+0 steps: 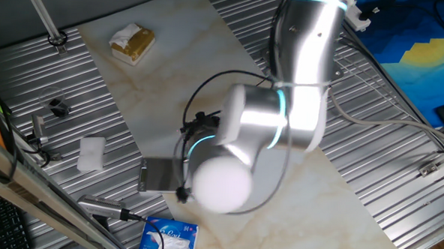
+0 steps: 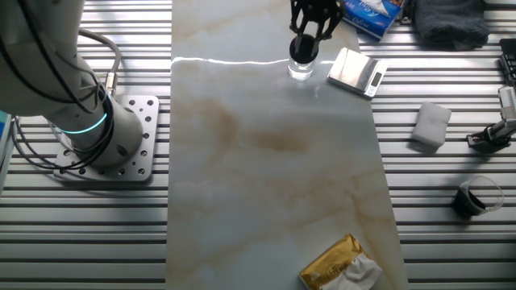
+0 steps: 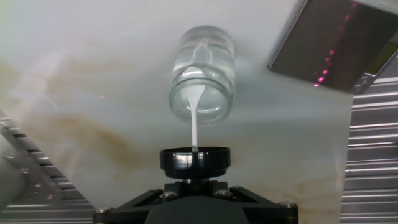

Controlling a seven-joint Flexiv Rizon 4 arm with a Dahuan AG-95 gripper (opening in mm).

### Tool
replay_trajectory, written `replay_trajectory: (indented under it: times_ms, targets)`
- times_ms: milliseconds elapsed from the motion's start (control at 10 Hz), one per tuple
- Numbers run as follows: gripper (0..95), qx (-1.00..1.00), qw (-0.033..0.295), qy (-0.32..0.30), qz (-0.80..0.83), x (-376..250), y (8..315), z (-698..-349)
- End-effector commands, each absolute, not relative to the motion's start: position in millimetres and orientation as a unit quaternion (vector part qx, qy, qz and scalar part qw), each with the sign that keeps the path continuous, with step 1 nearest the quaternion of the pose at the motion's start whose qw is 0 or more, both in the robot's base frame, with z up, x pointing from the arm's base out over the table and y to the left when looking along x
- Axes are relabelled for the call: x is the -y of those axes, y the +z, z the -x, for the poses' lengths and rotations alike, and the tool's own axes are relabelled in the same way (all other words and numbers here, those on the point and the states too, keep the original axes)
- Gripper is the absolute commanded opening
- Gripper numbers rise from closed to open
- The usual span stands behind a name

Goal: Screw the lid onto the jar

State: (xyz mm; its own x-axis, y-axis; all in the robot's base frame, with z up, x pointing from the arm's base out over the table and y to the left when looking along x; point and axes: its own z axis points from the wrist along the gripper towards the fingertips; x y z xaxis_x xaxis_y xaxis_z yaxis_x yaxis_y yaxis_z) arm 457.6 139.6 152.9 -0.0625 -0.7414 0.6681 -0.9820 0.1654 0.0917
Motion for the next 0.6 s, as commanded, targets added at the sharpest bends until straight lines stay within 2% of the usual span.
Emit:
replay_trajectory:
  times_ms: [100,600]
  targets:
    - [0.0,0.693,0.303,0.208,-0.62,-141.1,151.6,-457.6]
    - [0.0,0.674,0.314,0.228,-0.629,-150.5,146.6,-460.3]
